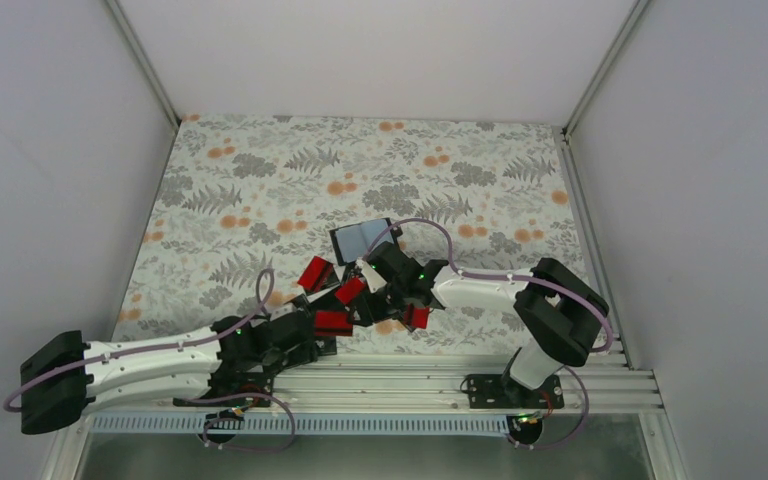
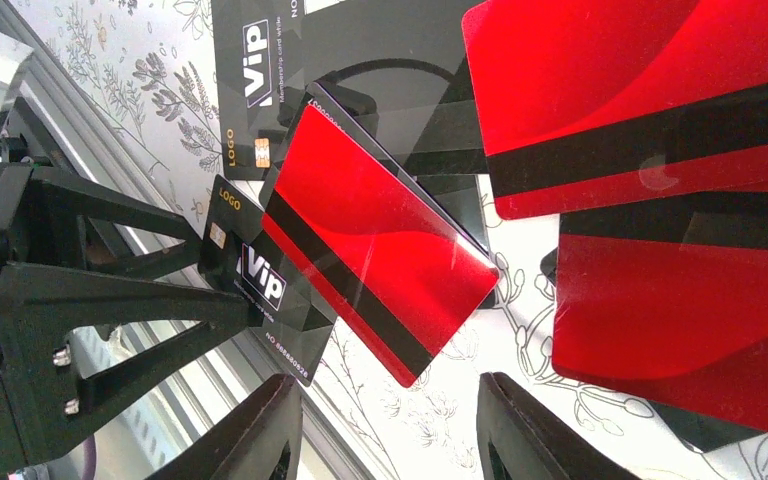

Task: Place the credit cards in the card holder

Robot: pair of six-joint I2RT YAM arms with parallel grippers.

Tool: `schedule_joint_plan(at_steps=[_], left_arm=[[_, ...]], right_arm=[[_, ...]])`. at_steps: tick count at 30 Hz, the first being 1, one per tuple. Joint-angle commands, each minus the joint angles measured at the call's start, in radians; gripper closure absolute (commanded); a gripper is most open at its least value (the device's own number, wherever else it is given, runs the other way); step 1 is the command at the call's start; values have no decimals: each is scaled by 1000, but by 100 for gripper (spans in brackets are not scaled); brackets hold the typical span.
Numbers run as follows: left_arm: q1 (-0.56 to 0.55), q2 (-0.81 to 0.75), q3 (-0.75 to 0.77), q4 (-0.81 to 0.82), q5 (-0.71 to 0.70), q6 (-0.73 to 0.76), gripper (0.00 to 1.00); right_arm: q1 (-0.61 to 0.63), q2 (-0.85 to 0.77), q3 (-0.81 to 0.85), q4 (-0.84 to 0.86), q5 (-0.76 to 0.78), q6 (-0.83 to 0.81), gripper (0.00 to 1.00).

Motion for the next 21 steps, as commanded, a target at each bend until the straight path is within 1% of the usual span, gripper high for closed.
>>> schedule_joint_plan(at_steps=[1, 3, 6, 14, 21], left_arm=[[9, -6, -79, 133, 7, -23, 36], [18, -12, -93, 156, 16, -15, 39], [33, -9, -101, 176, 21, 3, 45], [42, 28, -75, 179, 6, 35, 65], [42, 56, -34, 152, -12, 55, 74]], right_arm=[[11, -18, -12, -18, 17, -14, 54], [11, -23, -12, -19, 22, -12, 54], [11, -23, -12, -19, 23, -11, 55], [12, -31, -15, -24, 29, -9, 55], [11, -26, -12, -25, 28, -10, 56]])
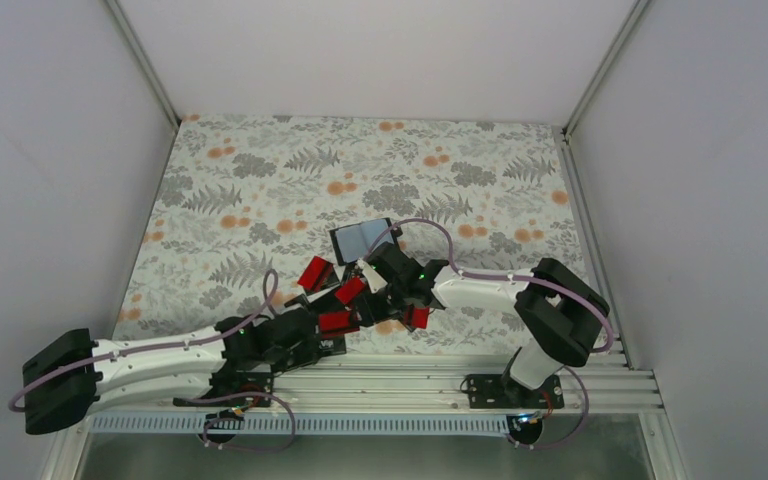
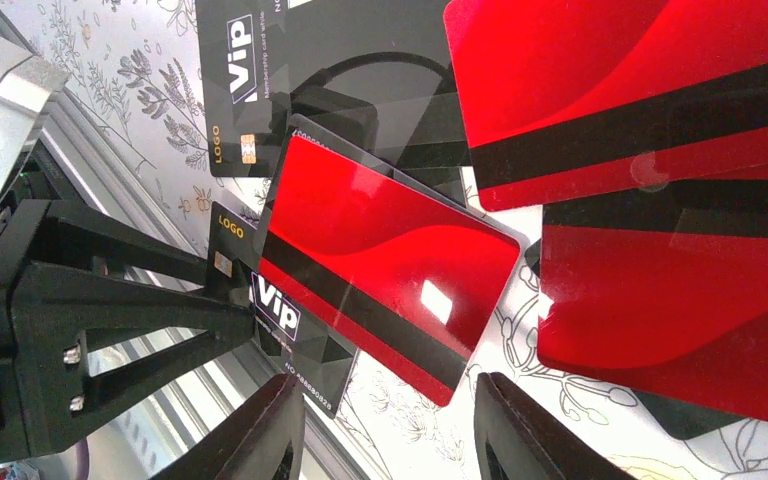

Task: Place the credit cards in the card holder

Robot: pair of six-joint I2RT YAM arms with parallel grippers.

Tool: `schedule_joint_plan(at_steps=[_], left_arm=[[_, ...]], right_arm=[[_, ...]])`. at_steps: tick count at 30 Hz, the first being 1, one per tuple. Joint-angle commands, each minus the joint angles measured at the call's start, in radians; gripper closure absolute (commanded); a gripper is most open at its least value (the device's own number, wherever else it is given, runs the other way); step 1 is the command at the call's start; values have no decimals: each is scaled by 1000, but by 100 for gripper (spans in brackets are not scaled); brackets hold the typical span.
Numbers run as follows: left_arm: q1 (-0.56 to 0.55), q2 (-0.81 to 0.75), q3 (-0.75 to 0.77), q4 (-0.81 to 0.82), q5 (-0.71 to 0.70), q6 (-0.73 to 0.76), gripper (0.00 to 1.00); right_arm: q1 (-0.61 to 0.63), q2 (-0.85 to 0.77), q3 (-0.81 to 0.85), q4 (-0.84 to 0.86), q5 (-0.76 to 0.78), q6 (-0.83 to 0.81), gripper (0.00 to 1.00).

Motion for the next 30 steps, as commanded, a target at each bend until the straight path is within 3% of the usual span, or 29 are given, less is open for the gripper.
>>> schedule_joint_plan(at_steps=[1, 21, 30], left_arm=[[8, 32, 13, -8, -95, 29, 75], [-13, 75, 213, -208, -202, 51, 97], [-14, 102, 333, -352, -262, 76, 98]], right_arm=[[11, -23, -10, -11, 15, -10, 56], [10, -57, 15, -78, 146, -11, 56], [-13, -94, 50, -108, 208, -20, 54]])
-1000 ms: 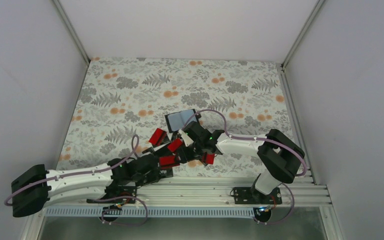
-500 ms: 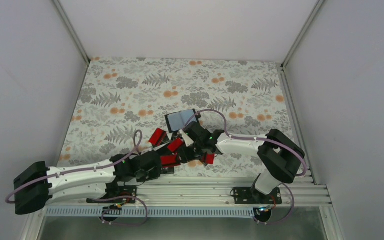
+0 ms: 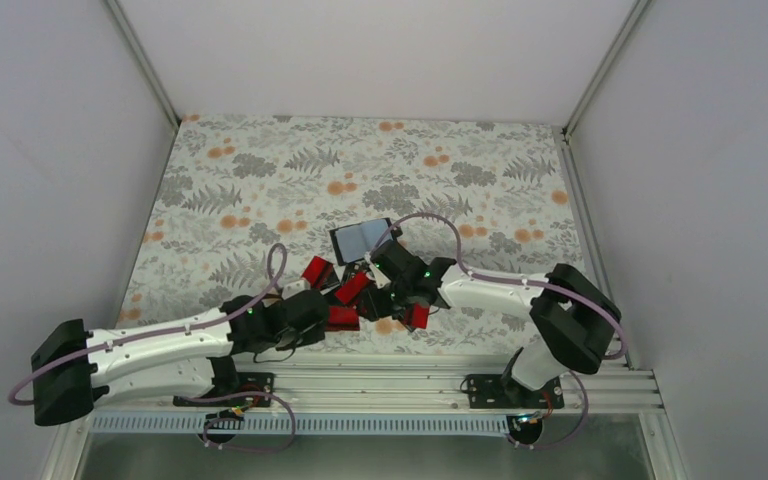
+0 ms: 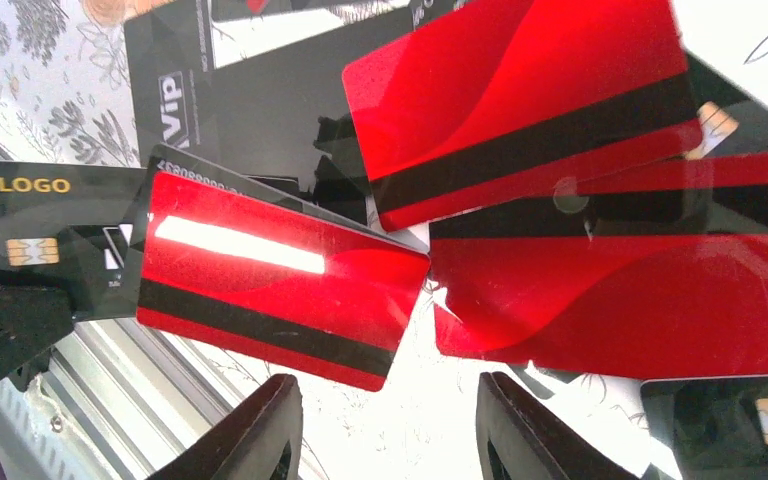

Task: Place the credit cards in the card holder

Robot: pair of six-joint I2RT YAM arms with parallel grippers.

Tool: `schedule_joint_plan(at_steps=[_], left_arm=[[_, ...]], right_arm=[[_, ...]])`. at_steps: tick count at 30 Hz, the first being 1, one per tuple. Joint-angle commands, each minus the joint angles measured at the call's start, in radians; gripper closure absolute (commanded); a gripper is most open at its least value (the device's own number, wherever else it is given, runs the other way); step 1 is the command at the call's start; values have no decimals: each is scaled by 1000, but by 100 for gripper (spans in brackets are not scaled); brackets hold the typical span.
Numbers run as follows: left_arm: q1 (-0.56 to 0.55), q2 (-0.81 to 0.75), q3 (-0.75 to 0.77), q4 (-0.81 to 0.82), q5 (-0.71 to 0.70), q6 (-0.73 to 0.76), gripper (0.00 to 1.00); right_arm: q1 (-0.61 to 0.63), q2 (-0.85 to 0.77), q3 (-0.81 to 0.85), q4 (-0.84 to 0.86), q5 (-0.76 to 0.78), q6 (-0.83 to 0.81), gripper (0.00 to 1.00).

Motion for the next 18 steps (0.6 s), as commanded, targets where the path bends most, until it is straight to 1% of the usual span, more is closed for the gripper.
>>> schedule_joint_plan(at_steps=[1, 6, 10, 14, 18], left_arm=[[-5, 24, 79, -163, -91, 26, 98], [0, 53, 179, -296, -185, 53, 97], [29, 82, 255, -344, -252, 118, 98], [110, 114, 312, -296, -260, 288, 98], [199, 115, 366, -151, -170, 537, 98]], right_arm=[[-19, -38, 46, -23, 60, -22, 54], [-70, -47, 79, -30, 66, -60, 54], [-120, -70, 99, -30, 64, -102, 54], [-183, -95, 111, -24, 40, -156, 53], [-264, -120, 126, -5, -7, -218, 53]])
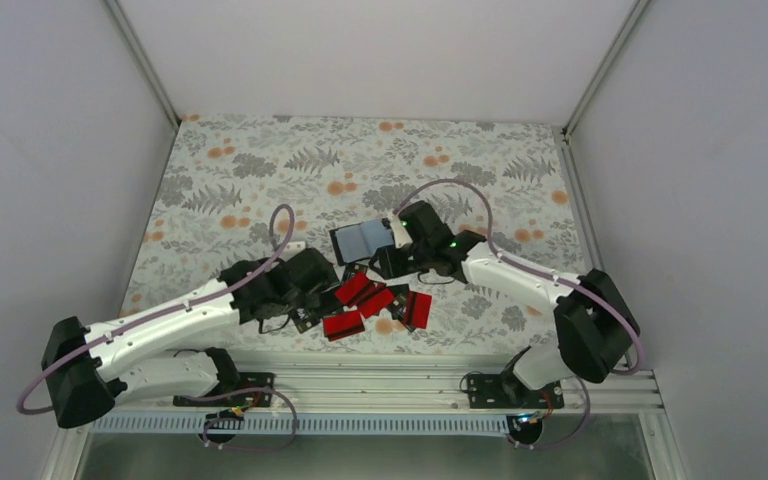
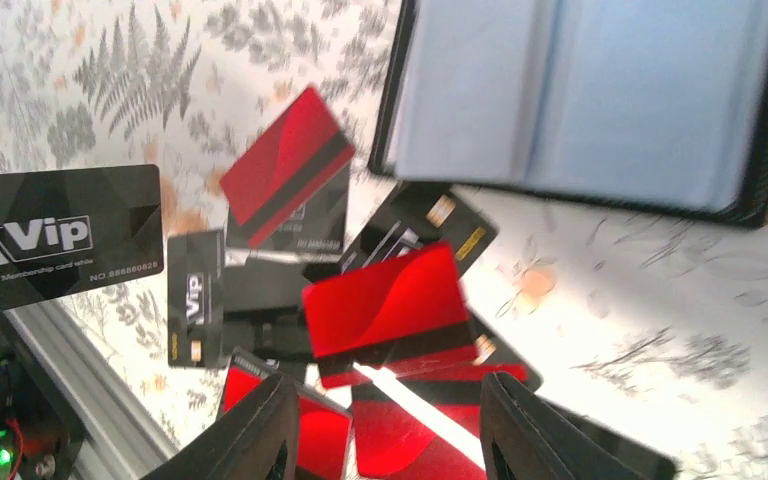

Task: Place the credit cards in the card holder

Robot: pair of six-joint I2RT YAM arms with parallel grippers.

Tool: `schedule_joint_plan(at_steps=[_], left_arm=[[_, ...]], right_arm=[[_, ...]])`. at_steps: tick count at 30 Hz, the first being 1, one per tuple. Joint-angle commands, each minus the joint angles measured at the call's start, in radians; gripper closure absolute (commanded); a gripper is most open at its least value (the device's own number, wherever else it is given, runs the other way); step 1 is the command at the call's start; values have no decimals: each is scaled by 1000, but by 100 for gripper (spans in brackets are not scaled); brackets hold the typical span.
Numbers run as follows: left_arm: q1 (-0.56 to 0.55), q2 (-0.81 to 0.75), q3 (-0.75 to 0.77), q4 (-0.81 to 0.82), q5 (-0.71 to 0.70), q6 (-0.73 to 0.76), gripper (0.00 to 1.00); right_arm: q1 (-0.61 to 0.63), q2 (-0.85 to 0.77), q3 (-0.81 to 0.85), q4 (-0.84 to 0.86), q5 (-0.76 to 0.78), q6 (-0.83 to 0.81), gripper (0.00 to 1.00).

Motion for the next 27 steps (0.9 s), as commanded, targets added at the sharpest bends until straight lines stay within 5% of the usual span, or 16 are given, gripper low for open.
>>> schedule_joint_plan(at_steps=[1, 10, 27], left_arm=[[87, -1, 75, 155, 69, 336, 97], [189, 67, 254, 279, 465, 770, 98], [199, 99, 398, 147, 852, 997, 97]], right_arm=[[-91, -52, 40, 31, -56, -104, 53], [-182, -153, -11, 161, -268, -180, 50], [-190, -409, -129, 174, -547, -301, 34]])
